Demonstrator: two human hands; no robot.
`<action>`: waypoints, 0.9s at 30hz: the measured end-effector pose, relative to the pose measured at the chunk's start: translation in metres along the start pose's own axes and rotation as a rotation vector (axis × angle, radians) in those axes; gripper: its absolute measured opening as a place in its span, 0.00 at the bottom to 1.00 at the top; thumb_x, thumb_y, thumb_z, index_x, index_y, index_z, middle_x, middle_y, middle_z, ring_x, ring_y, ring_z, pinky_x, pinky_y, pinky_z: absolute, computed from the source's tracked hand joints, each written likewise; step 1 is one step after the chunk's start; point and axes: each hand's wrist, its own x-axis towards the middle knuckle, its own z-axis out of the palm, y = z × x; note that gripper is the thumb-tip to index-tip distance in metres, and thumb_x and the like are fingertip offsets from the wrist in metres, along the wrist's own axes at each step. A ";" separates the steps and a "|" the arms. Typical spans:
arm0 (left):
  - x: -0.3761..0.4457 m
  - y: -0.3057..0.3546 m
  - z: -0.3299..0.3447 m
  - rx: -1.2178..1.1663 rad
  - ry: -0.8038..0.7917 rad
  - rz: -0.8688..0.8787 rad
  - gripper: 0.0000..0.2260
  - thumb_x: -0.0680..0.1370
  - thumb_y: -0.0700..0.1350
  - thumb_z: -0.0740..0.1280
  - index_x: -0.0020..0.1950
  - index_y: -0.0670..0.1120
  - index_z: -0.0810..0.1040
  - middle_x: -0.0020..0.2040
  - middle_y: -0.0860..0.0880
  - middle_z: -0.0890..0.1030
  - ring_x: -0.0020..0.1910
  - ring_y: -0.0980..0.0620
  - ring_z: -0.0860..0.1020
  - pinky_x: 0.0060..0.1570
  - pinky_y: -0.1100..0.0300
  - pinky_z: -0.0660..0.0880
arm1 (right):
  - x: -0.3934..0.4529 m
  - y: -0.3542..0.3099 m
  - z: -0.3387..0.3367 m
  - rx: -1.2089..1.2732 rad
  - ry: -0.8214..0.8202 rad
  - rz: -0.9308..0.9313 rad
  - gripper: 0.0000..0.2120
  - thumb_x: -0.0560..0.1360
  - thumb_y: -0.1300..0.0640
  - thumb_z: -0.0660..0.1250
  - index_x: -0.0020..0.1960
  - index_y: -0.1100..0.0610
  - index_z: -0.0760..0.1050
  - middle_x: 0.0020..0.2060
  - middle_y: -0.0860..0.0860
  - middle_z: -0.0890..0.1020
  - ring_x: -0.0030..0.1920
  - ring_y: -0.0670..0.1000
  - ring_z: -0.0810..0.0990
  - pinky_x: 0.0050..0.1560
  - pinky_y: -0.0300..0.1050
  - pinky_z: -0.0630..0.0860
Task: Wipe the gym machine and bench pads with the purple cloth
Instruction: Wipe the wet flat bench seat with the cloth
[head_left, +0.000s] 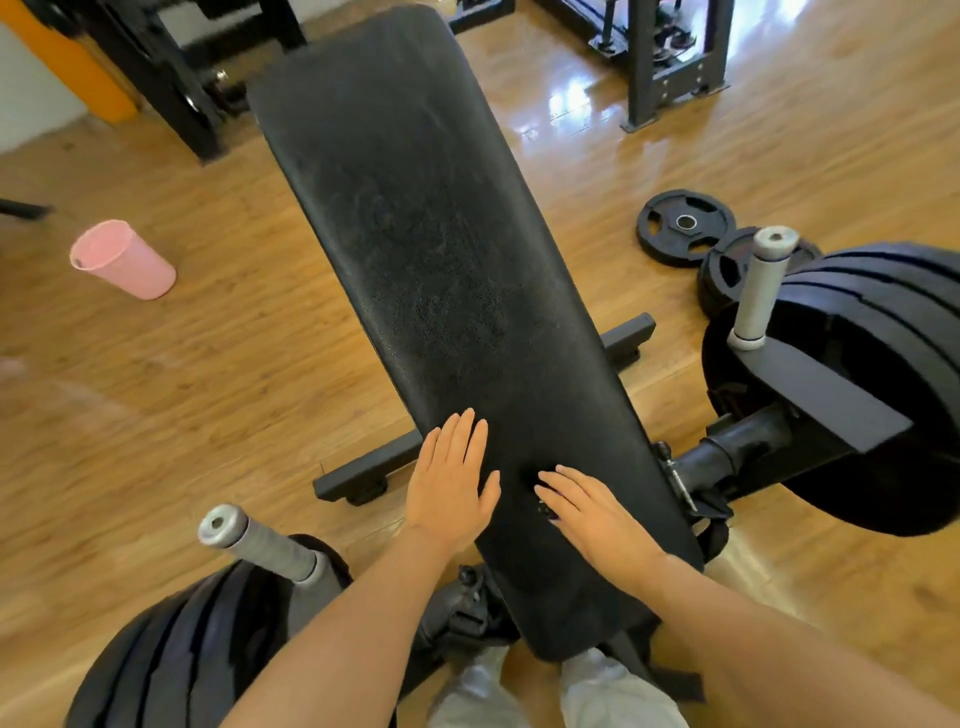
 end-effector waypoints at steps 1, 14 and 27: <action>-0.003 0.003 -0.008 -0.006 -0.006 -0.020 0.29 0.85 0.56 0.53 0.82 0.45 0.52 0.82 0.45 0.53 0.81 0.46 0.51 0.77 0.53 0.42 | 0.003 0.005 -0.006 0.004 -0.010 -0.021 0.27 0.64 0.52 0.82 0.61 0.56 0.81 0.61 0.52 0.81 0.63 0.55 0.79 0.59 0.49 0.79; -0.056 0.028 -0.062 -0.050 0.011 -0.064 0.27 0.85 0.56 0.49 0.82 0.46 0.52 0.82 0.47 0.54 0.80 0.49 0.51 0.79 0.53 0.43 | 0.038 0.023 -0.085 -0.077 0.019 -0.202 0.21 0.67 0.52 0.80 0.58 0.55 0.82 0.58 0.51 0.82 0.58 0.53 0.82 0.54 0.47 0.81; -0.088 0.010 -0.097 -0.068 0.177 0.037 0.25 0.85 0.56 0.51 0.80 0.47 0.58 0.80 0.48 0.60 0.79 0.49 0.57 0.78 0.52 0.48 | 0.023 -0.014 -0.158 -0.191 0.138 -0.177 0.17 0.71 0.55 0.77 0.58 0.58 0.81 0.57 0.54 0.82 0.57 0.55 0.82 0.55 0.49 0.81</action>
